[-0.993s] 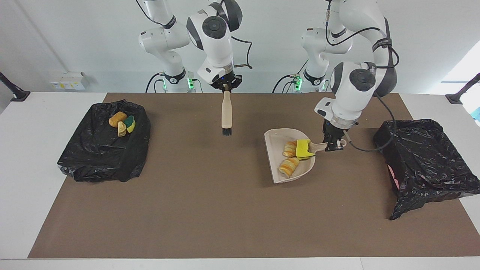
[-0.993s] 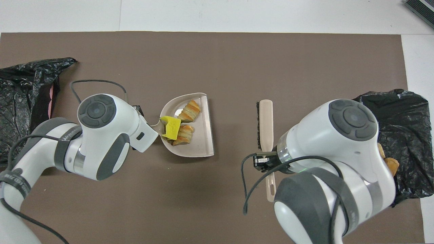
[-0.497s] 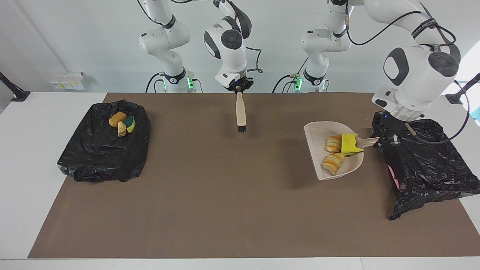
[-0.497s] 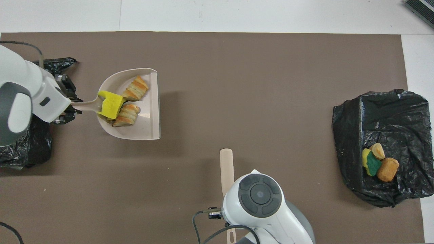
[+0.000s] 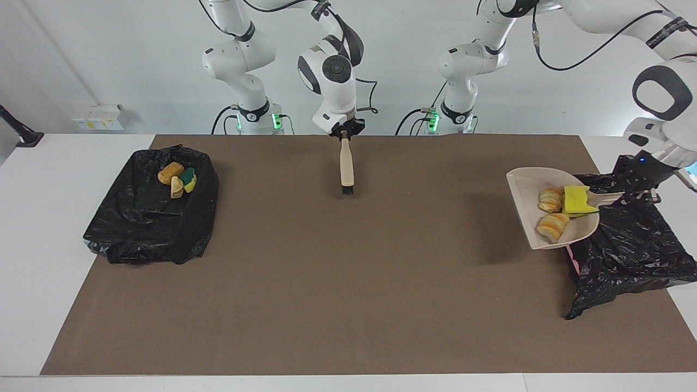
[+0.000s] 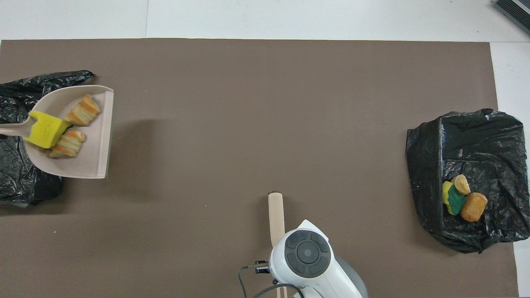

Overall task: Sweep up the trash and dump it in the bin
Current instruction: 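Tip the dustpan over the black bag with the left gripper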

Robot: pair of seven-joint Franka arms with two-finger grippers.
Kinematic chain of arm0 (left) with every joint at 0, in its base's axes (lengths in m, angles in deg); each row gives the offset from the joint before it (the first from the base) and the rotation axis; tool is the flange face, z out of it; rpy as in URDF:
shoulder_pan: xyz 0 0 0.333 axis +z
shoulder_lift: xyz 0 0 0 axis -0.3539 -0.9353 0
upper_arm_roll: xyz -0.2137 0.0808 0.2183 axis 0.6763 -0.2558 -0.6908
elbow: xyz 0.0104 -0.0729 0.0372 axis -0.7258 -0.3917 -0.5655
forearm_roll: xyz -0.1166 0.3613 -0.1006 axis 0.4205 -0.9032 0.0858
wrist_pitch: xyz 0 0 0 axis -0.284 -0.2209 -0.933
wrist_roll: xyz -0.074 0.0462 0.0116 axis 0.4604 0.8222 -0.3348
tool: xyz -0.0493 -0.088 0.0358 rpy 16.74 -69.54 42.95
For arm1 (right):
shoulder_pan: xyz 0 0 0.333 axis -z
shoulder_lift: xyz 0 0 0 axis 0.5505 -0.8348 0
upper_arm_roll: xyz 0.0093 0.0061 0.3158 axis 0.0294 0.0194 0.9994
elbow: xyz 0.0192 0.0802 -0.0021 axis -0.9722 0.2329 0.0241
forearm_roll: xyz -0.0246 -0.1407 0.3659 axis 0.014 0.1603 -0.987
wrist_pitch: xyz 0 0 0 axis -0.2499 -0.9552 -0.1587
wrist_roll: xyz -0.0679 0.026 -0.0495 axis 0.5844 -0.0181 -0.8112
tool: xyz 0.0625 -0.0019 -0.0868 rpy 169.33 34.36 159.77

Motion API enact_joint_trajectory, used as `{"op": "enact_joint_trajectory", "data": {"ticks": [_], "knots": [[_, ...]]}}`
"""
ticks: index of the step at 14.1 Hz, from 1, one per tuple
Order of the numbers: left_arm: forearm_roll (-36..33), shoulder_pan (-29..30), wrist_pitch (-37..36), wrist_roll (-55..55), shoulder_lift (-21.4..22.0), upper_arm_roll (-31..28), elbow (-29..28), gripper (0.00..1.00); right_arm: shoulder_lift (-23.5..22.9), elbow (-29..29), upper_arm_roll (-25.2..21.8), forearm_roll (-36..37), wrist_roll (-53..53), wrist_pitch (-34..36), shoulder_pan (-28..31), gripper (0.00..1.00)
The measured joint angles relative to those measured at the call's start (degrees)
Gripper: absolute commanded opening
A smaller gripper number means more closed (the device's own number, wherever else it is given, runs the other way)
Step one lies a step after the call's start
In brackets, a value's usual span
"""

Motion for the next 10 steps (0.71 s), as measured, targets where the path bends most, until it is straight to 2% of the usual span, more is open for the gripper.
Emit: {"op": "enact_joint_trajectory", "data": {"ticks": [4,7,8,10], "knots": [[-0.72,7.21,0.19,-5.92,-2.29,-0.03,5.5,0.0,-2.7,0.42,0.03,0.0,0.49,-3.15,-1.6,0.0],[-7.7,7.69,4.71,-6.32,-3.7,0.42,7.45,0.0,-3.03,0.72,-0.04,0.0,0.49,-3.16,-1.59,0.0],[-10.42,7.53,6.72,-6.16,-3.98,0.77,7.46,0.0,-3.03,0.74,-0.04,0.0,0.49,-3.17,-1.59,0.17],[-16.77,6.98,10.25,-4.85,-4.47,1.18,7.12,0.0,-3.03,0.75,-0.07,0.0,0.53,-3.18,-1.58,1.0]]}}
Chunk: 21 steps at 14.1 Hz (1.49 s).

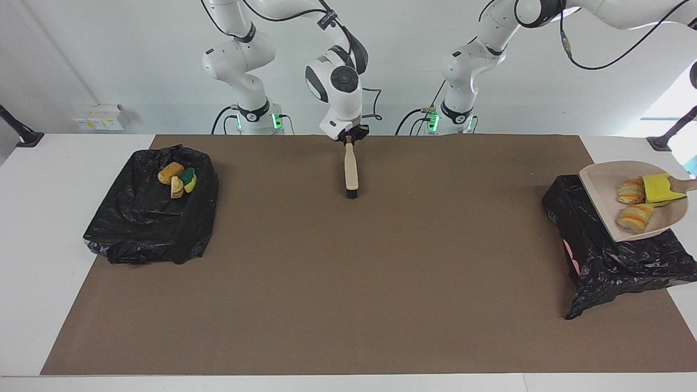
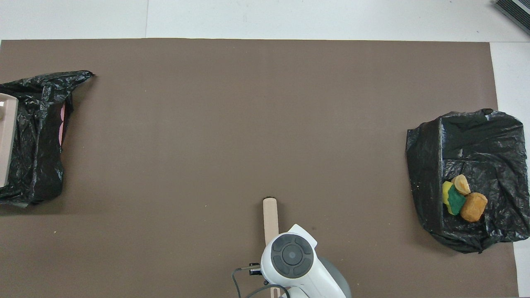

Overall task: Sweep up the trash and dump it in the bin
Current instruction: 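Tip the dustpan over the black bag with the left gripper, then set the brush down with the right gripper while the left gripper lifts the dustpan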

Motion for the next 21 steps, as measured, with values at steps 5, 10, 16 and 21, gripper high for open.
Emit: {"op": "enact_joint_trajectory", "data": {"ticks": [5,10,16,21], "knots": [[-19.23,-4.08,5.16,10.97,1.05,0.28,-4.98,0.0,0.04,-1.29,-0.61,0.01,0.04,-0.2,0.75,1.0],[-39.72,-7.25,5.99,27.93,6.47,0.35,-13.53,0.0,0.26,-5.31,-1.09,0.61,0.04,-0.2,6.92,1.0],[-50.49,-8.28,6.02,34.69,12.34,0.35,-17.99,0.0,1.64,-12.85,-1.55,9.06,0.04,4.21,18.94,1.0],[-40.67,-9.41,4.3,34.77,15.65,0.93,-18.23,0.0,3.88,-17.96,-1.72,11.61,-1.08,6.54,27.82,1.0]]}}
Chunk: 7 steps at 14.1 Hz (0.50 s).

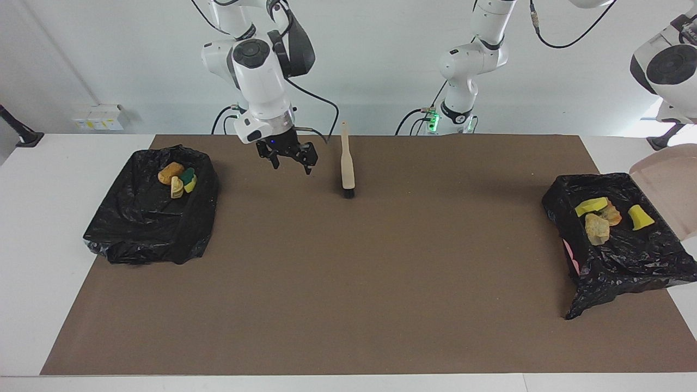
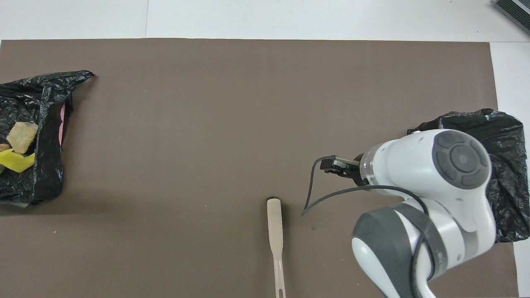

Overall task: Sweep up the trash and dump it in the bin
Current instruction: 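Set the brush down with the right gripper while the left gripper lifts the dustpan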

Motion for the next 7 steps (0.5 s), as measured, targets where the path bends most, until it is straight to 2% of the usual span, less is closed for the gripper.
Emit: {"op": "enact_joint_trajectory", "data": {"ticks": [3,7], "knots": [[12.17,-2.87,-3.87,0.96,0.24,0.11,-0.42,0.0,0.69,-3.33,-0.1,2.48,-3.8,1.46,3.97,1.0],[31.32,-3.72,-7.0,3.47,0.24,0.18,-1.37,0.0,0.71,-9.01,-0.2,5.31,-8.69,6.41,7.99,1.0]]}}
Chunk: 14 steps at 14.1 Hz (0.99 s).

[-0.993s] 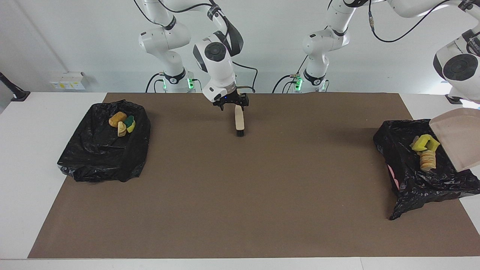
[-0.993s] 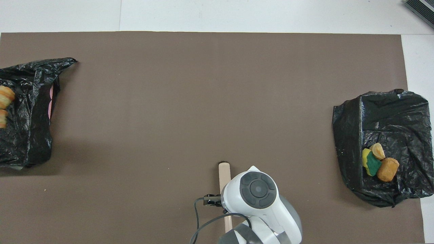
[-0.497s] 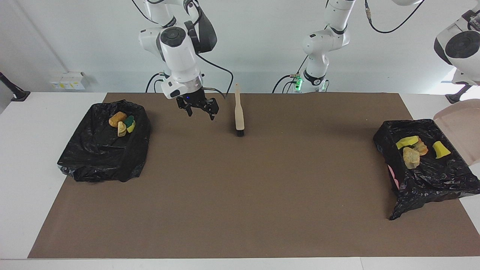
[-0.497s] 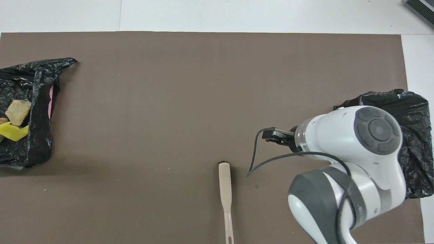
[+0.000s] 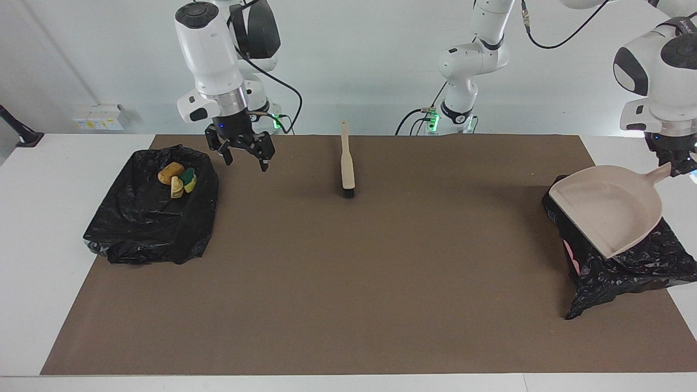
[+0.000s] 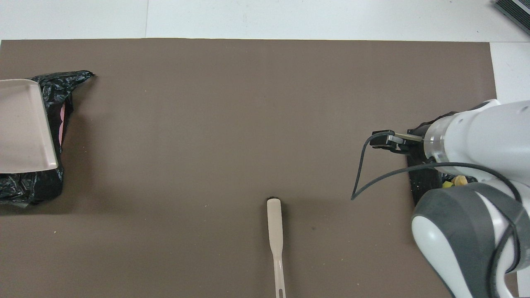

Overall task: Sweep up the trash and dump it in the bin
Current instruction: 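Set the brush down with the right gripper while the left gripper lifts the dustpan, then bring the empty dustpan back and lower it onto the mat with the left gripper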

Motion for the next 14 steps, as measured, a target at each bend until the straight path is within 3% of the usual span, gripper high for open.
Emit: {"op": "enact_joint_trajectory", "data": {"ticks": [2,7,10,14], "knots": [[7.28,-1.53,-2.34,4.22,0.0,-0.02,-0.36,0.0,0.0,-2.31,-0.01,0.39,-2.69,2.57,1.72,1.0],[12.76,-11.6,-4.65,27.03,-0.15,0.35,-4.72,0.0,0.15,-9.35,-1.32,0.51,-4.58,10.53,5.03,1.0],[14.94,-17.05,-4.83,40.56,-1.18,0.38,-6.83,0.0,0.47,-14.81,-6.03,0.51,-7.27,17.48,5.17,1.0],[20.59,-26.84,-3.41,63.95,-7.2,0.51,-7.04,0.0,1.28,-16.44,-14.27,0.61,-16.72,20.55,5.58,1.0]]}}
